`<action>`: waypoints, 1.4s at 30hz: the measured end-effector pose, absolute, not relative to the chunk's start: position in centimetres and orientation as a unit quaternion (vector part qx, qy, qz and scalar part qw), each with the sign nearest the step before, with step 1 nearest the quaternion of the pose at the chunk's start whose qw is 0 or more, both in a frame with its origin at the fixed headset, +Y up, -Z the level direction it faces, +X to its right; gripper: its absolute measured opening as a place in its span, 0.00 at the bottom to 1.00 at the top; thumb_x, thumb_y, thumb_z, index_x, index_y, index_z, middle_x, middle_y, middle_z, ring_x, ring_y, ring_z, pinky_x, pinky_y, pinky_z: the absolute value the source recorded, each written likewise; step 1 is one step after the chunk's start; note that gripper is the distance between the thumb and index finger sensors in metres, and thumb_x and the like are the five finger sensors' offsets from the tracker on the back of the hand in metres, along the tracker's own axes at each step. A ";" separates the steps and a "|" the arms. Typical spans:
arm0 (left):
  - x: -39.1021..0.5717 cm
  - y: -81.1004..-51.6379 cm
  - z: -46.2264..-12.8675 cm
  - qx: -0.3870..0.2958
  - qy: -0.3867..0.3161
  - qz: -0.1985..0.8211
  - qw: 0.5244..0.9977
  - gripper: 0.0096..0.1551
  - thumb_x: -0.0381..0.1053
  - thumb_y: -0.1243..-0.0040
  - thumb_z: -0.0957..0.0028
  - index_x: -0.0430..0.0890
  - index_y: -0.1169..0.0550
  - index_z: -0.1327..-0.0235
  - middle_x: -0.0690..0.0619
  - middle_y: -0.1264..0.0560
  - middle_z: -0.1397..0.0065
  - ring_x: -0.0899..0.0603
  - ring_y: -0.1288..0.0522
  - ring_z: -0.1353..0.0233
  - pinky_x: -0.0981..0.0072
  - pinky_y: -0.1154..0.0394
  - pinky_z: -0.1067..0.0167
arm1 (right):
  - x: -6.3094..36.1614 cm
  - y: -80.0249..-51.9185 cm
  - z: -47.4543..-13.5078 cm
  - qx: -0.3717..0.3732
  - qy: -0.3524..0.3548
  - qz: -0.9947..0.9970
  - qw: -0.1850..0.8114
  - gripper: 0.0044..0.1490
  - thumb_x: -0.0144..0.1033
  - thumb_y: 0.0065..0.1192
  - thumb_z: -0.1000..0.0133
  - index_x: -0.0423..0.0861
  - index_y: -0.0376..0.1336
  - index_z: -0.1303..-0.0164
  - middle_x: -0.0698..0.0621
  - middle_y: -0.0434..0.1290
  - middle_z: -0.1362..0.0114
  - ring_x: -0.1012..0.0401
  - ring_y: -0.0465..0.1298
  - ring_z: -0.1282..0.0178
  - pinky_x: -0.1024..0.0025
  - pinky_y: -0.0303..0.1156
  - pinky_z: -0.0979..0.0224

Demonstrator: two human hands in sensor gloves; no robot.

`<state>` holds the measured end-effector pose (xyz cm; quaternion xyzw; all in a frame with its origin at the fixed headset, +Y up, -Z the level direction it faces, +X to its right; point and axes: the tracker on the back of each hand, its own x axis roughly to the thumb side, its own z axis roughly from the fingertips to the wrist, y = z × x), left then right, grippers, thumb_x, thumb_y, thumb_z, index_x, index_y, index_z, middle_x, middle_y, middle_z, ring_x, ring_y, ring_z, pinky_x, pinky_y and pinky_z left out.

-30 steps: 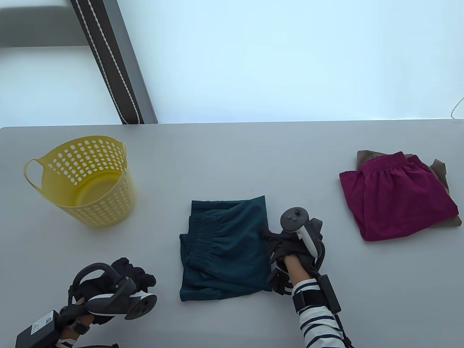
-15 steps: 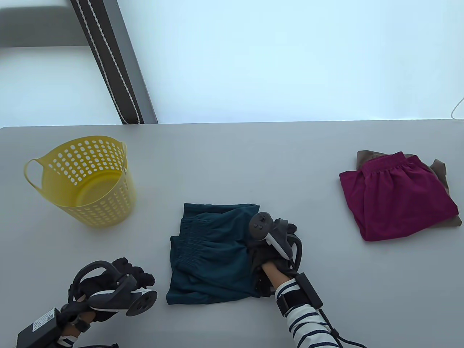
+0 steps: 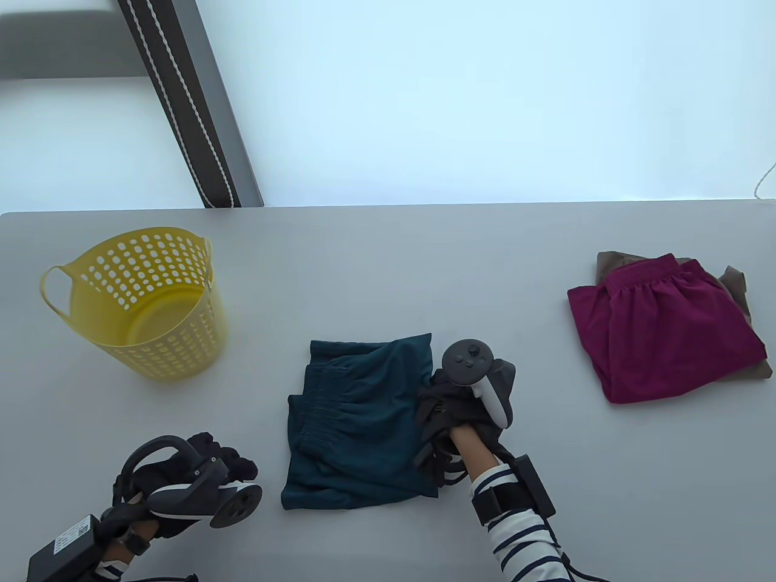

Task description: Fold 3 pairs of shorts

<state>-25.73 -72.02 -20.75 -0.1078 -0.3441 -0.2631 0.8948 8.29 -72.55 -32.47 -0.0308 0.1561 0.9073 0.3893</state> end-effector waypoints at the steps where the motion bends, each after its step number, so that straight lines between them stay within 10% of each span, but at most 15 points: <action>1: -25.7 -72.0 -20.8 -0.109 -0.344 -0.263 0.895 0.23 0.57 0.54 0.50 0.58 0.29 0.41 0.63 0.18 0.43 0.57 0.13 0.50 0.52 0.22 0.33 | 8.3 -71.8 -32.3 -0.022 0.159 0.900 0.406 0.24 0.29 0.56 0.47 0.27 0.58 0.50 0.12 0.53 0.37 0.25 0.72 0.45 0.47 0.80 0.50; 8: -25.8 -72.1 -20.8 -0.112 -0.343 -0.263 0.895 0.24 0.57 0.54 0.50 0.58 0.29 0.40 0.63 0.18 0.43 0.56 0.13 0.50 0.52 0.22 0.33 | 9.8 -68.8 -31.9 0.001 0.156 0.825 0.543 0.24 0.29 0.54 0.45 0.27 0.55 0.49 0.23 0.74 0.54 0.47 0.88 0.63 0.70 0.88 0.69; 17: -25.7 -71.8 -20.9 -0.106 -0.341 -0.273 0.893 0.24 0.58 0.54 0.50 0.58 0.29 0.40 0.62 0.18 0.42 0.56 0.13 0.49 0.52 0.22 0.33 | 16.9 -63.4 -31.2 -0.049 0.023 0.757 0.651 0.25 0.28 0.55 0.46 0.27 0.53 0.47 0.28 0.75 0.55 0.51 0.89 0.65 0.77 0.88 0.72; 28: -26.0 -72.0 -21.4 -0.114 -0.332 -0.276 0.895 0.24 0.58 0.54 0.50 0.58 0.29 0.39 0.62 0.18 0.42 0.56 0.13 0.48 0.52 0.22 0.33 | 28.6 -60.0 -34.3 -0.192 -0.131 0.681 0.694 0.41 0.29 0.52 0.44 0.26 0.40 0.30 0.36 0.68 0.37 0.50 0.83 0.45 0.71 0.83 0.53; 37: -26.0 -72.3 -21.8 -0.122 -0.329 -0.277 0.895 0.24 0.58 0.54 0.49 0.58 0.29 0.39 0.62 0.18 0.42 0.56 0.13 0.48 0.52 0.22 0.33 | 35.5 -64.3 -34.7 -0.117 -0.200 0.614 0.754 0.43 0.31 0.49 0.39 0.58 0.31 0.25 0.57 0.56 0.20 0.49 0.59 0.16 0.49 0.59 0.22; 42: -26.1 -72.6 -22.1 -0.129 -0.326 -0.277 0.894 0.24 0.58 0.54 0.50 0.58 0.29 0.39 0.62 0.18 0.42 0.56 0.13 0.48 0.52 0.22 0.33 | 37.2 -69.8 -33.3 -0.338 -0.115 0.748 0.559 0.45 0.44 0.48 0.39 0.52 0.30 0.22 0.25 0.44 0.22 0.25 0.56 0.29 0.35 0.56 0.33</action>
